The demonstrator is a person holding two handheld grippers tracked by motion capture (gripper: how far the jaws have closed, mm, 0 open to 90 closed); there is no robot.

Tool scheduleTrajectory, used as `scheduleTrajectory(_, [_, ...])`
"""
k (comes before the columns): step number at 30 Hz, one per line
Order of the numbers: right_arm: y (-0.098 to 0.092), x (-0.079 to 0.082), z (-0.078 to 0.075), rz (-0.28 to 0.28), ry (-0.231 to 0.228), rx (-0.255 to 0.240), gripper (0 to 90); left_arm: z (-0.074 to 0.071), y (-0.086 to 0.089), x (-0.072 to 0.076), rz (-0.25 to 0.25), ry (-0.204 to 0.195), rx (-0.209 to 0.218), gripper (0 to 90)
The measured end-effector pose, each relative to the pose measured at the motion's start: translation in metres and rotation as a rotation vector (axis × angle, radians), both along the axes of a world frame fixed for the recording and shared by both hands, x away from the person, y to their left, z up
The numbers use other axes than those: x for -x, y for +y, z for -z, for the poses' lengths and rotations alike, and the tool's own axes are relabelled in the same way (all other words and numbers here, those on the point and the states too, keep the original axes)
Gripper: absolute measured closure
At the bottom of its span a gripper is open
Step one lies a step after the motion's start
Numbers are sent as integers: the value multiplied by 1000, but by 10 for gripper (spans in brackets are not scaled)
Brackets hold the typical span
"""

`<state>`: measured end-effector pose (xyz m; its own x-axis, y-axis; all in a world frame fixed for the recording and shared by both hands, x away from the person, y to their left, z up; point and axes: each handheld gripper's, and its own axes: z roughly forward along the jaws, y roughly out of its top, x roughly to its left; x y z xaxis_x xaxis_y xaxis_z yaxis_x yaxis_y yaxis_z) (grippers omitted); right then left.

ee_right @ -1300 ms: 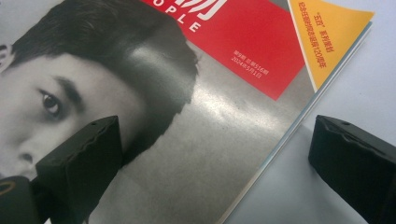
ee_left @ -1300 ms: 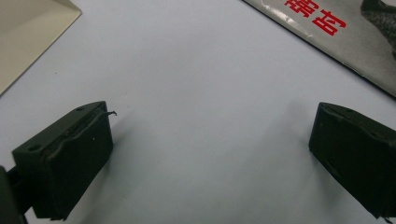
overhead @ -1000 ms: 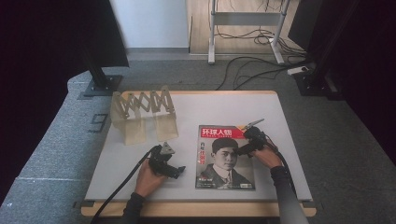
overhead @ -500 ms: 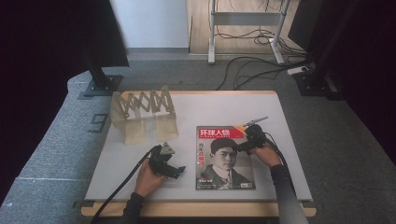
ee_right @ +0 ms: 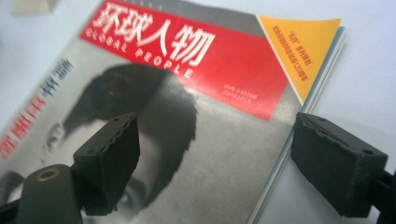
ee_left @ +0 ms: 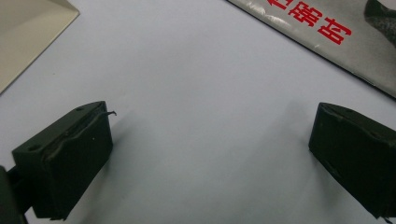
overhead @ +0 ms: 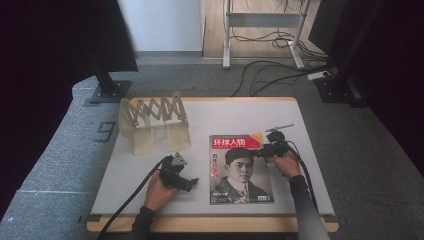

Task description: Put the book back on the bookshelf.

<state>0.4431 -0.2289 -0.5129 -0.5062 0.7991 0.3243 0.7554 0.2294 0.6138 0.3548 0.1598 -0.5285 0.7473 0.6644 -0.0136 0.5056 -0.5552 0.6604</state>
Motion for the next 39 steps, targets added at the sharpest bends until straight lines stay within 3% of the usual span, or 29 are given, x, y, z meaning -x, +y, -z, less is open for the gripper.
scheduleTrajectory(13, [-7, -1, -2, 28, -7, -73, 260, 0, 0, 0, 1, 0, 0, 0])
scheduleTrajectory(17, [-6, -2, 0, 32, -6, -70, 262, 0, 0, 0, 2, 0, 0, 0])
scheduleTrajectory(22, [-2, -7, 7, 49, -39, -31, 272, 0, 0, 0, 3, -1, 0, 0])
scheduleTrajectory(26, [-3, -7, 8, 58, -31, -57, 255, 0, 0, 0, 3, -1, 0, 0])
scheduleTrajectory(27, [-6, -6, 8, 66, -17, -93, 244, 0, 0, 0, 3, -1, 0, 0])
scheduleTrajectory(29, [-7, -6, 8, 67, -16, -106, 244, 0, 0, 0, 3, -1, 0, 0])
scheduleTrajectory(30, [-11, -5, 7, 74, -6, -151, 244, 0, 0, 0, 3, -1, 0, 0])
scheduleTrajectory(31, [-11, -5, 7, 74, -6, -151, 244, 0, 0, 0, 3, -1, 0, 0])
scheduleTrajectory(32, [-13, -3, 6, 79, -10, -188, 247, 0, 0, 0, 3, -1, 0, 0])
scheduleTrajectory(39, [-17, -2, 7, 72, 0, -212, 273, 0, 0, 0, 3, -1, 0, 0])
